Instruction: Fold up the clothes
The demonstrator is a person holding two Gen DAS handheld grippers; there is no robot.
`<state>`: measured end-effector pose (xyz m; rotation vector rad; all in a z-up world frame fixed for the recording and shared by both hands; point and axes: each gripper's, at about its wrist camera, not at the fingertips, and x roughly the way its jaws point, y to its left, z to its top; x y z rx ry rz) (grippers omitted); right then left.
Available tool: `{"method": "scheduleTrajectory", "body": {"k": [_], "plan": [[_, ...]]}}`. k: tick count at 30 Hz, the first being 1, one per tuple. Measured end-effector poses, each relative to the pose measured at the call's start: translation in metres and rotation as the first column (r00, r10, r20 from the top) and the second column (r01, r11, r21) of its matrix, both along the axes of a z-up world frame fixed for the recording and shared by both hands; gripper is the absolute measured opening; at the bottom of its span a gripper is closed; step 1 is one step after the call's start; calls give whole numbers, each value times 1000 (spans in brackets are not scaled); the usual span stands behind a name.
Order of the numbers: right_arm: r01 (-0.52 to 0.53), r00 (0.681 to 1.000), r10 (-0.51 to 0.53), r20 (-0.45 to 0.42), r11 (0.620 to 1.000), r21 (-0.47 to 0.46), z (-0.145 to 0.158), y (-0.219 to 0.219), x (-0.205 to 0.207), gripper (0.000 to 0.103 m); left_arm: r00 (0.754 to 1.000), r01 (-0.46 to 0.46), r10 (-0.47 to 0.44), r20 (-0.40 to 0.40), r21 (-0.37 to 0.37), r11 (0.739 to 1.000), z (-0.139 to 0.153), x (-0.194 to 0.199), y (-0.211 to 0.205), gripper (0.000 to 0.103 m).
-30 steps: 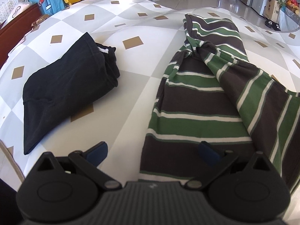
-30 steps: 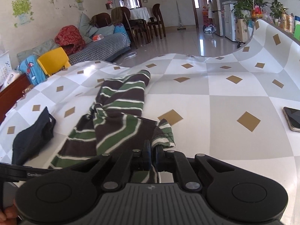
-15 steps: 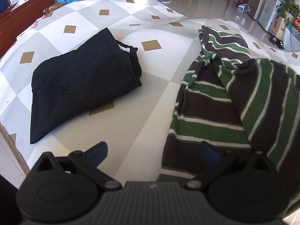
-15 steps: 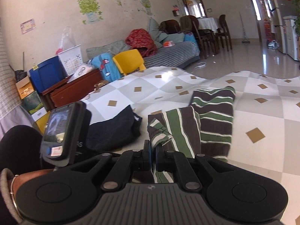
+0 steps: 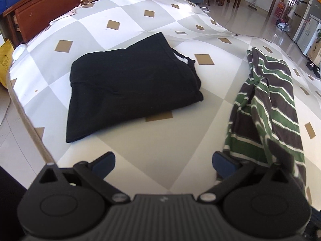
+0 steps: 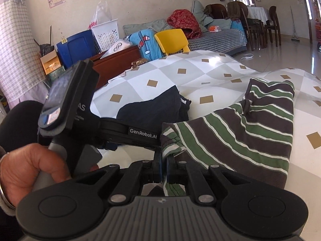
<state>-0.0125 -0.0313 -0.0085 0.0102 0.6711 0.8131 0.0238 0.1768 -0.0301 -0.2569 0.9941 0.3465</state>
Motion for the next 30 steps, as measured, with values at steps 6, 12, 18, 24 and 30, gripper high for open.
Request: {"method": "scheduleTrajectory", "body": {"k": [6,12,18,24,30], "plan": [[-49,999,47,-26,995,-82,-26,17,1,6,999,-43,43,10,28,999,4,-4,9,103],[-91,995,84,-60,985,-143,-47,28,-4,12,1000,-14,13,19,54,998,6,-3,1,103],[-171,981,149,-126,966,-193,-54,35,-15,25,1000,25,-26,16,70,997,5,0,-13,103],[-115,988,87,-131,967,-226,-44,20,-27,27,999,35,-35,8,73,997,3,4,-20,103],[109,986,-132,-99,973,-204,-28,-14,-21,30,995,103,-103,-8,74,992,-3,8,-39,103]]}}
